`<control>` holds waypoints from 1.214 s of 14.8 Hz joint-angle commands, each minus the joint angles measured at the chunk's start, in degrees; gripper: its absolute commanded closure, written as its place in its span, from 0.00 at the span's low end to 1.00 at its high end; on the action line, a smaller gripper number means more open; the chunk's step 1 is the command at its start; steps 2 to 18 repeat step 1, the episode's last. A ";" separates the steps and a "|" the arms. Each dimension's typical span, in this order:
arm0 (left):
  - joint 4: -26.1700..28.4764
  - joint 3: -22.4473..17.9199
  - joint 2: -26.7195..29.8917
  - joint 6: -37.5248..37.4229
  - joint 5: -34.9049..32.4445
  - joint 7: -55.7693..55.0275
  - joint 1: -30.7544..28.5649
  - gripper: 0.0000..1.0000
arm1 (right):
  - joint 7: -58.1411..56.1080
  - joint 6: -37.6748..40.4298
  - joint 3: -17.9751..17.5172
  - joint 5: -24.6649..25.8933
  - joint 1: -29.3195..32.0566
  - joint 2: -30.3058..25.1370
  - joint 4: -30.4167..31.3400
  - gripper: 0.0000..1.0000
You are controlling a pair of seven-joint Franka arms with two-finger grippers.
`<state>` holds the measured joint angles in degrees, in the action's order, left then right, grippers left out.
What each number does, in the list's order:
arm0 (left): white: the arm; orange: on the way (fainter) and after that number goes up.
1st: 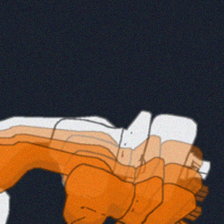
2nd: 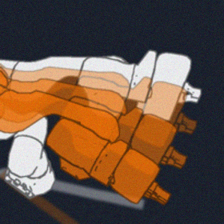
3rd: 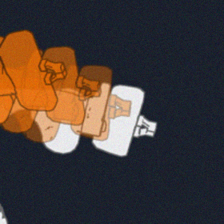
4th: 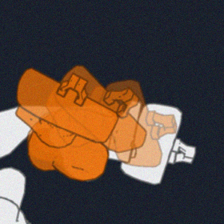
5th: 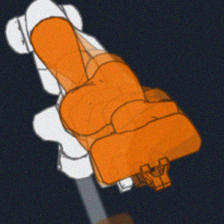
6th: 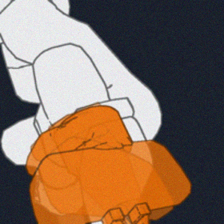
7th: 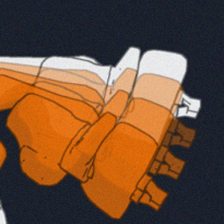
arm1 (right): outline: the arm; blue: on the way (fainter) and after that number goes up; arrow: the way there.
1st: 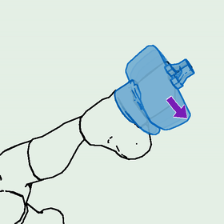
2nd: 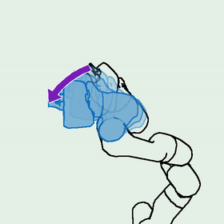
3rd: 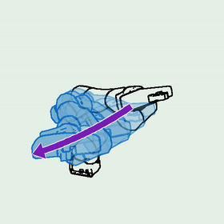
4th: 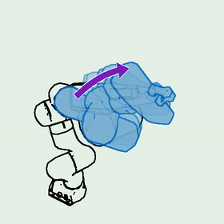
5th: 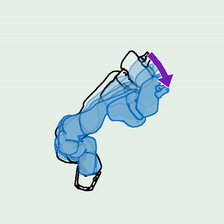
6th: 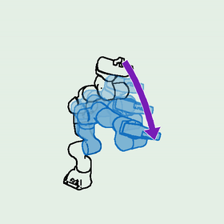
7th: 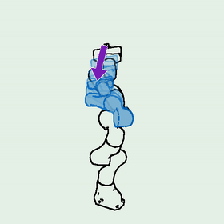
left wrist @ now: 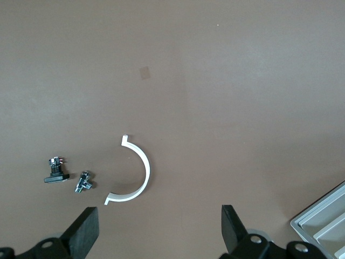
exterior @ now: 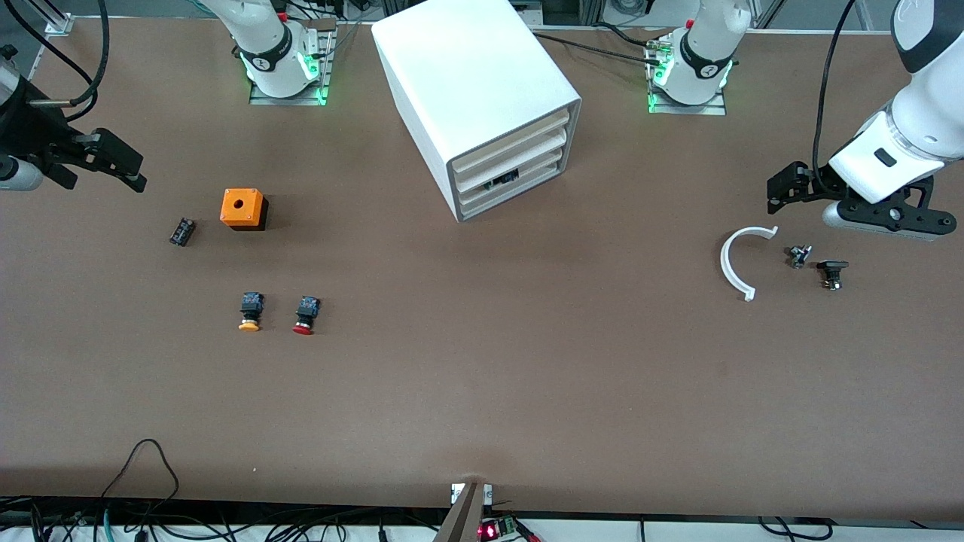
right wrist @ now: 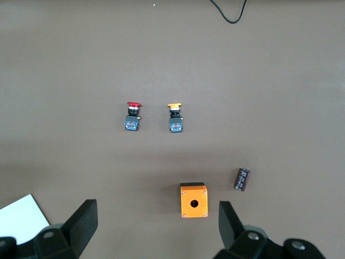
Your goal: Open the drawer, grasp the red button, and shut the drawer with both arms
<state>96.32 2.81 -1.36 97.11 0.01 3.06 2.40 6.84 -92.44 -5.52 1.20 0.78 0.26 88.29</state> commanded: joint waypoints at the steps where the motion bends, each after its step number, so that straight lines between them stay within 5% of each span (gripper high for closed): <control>1: 0.45 -0.70 0.39 -0.25 -1.33 -0.52 0.77 0.00 | 0.10 0.77 -0.72 1.08 0.36 0.36 -1.27 0.01; 18: 0.45 -0.70 0.39 -0.25 -1.33 -0.52 0.77 0.00 | 0.10 0.77 -0.72 1.08 0.36 0.36 -1.27 0.01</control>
